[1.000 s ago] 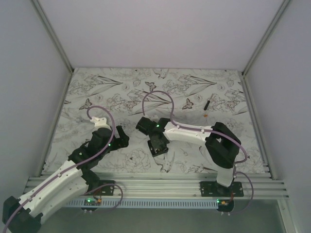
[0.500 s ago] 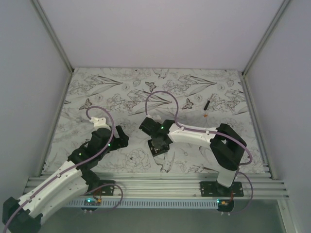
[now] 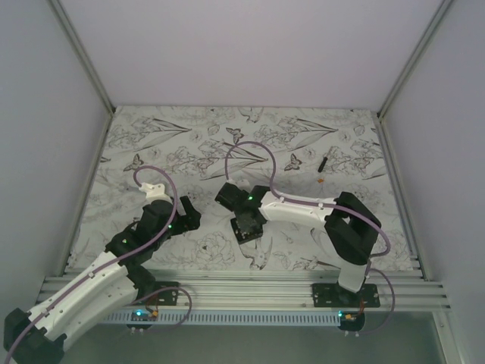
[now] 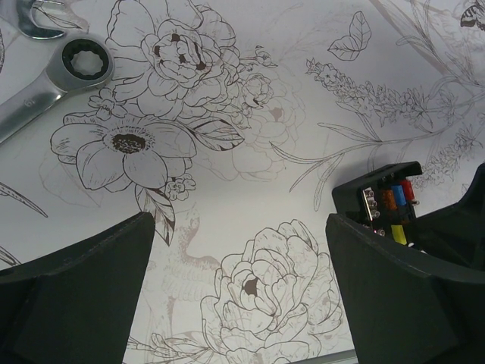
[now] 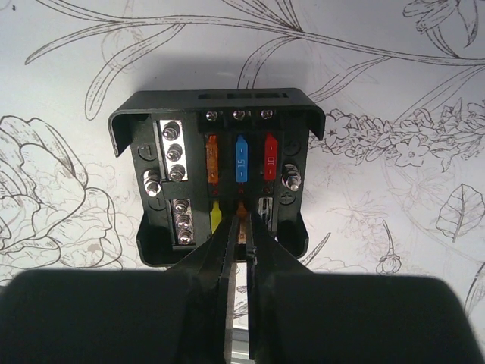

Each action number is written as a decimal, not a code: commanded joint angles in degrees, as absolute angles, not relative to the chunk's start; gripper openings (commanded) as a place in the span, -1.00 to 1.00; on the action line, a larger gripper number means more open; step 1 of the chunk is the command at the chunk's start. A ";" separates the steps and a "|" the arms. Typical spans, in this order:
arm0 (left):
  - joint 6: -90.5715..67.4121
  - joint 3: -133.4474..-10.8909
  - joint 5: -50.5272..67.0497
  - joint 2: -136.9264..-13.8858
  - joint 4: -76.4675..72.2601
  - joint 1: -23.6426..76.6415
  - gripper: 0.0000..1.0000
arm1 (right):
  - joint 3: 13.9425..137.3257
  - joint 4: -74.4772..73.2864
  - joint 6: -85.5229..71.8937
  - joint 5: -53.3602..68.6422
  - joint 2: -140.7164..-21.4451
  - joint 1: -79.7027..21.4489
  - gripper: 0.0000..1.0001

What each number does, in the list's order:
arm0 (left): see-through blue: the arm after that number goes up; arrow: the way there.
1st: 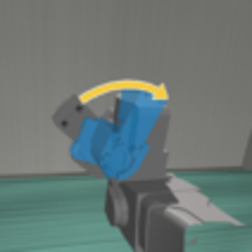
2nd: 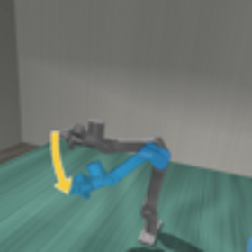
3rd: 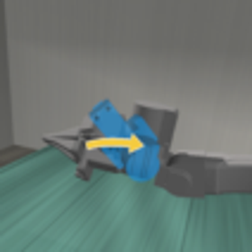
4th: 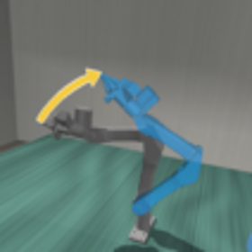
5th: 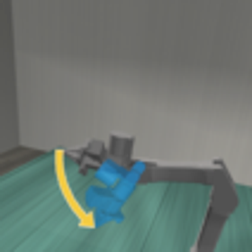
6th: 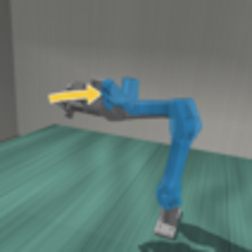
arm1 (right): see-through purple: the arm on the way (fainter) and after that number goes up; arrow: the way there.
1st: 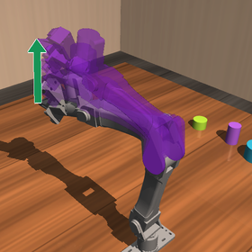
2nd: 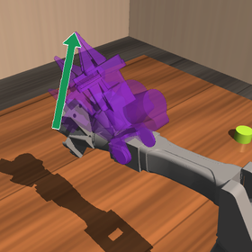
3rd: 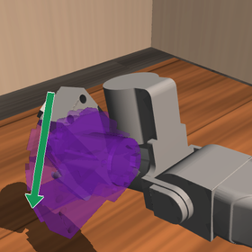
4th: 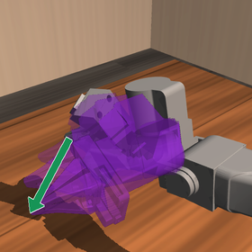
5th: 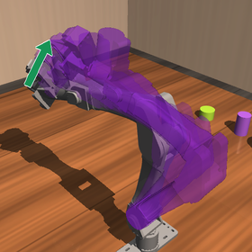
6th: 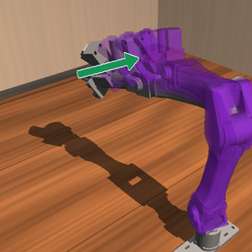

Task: Snap on the fuse box
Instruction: Install the fuse at the fuse box base.

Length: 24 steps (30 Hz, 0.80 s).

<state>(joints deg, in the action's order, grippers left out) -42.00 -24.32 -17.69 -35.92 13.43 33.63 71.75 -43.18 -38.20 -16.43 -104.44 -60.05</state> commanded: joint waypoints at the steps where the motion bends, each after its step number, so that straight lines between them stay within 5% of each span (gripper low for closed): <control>1: -42.37 -24.52 -18.46 -35.22 14.81 33.22 0.99 | 70.98 -50.57 -37.90 -21.15 -109.09 -60.15 -0.74; 8: -42.50 -24.44 -18.46 -35.24 14.85 33.20 0.99 | 75.82 -51.15 -36.80 -21.73 -106.07 -61.08 -0.51; 24: -42.61 -24.48 -18.46 -35.22 14.82 33.22 0.99 | 74.48 -49.27 -37.60 -21.91 -98.74 -61.07 -0.34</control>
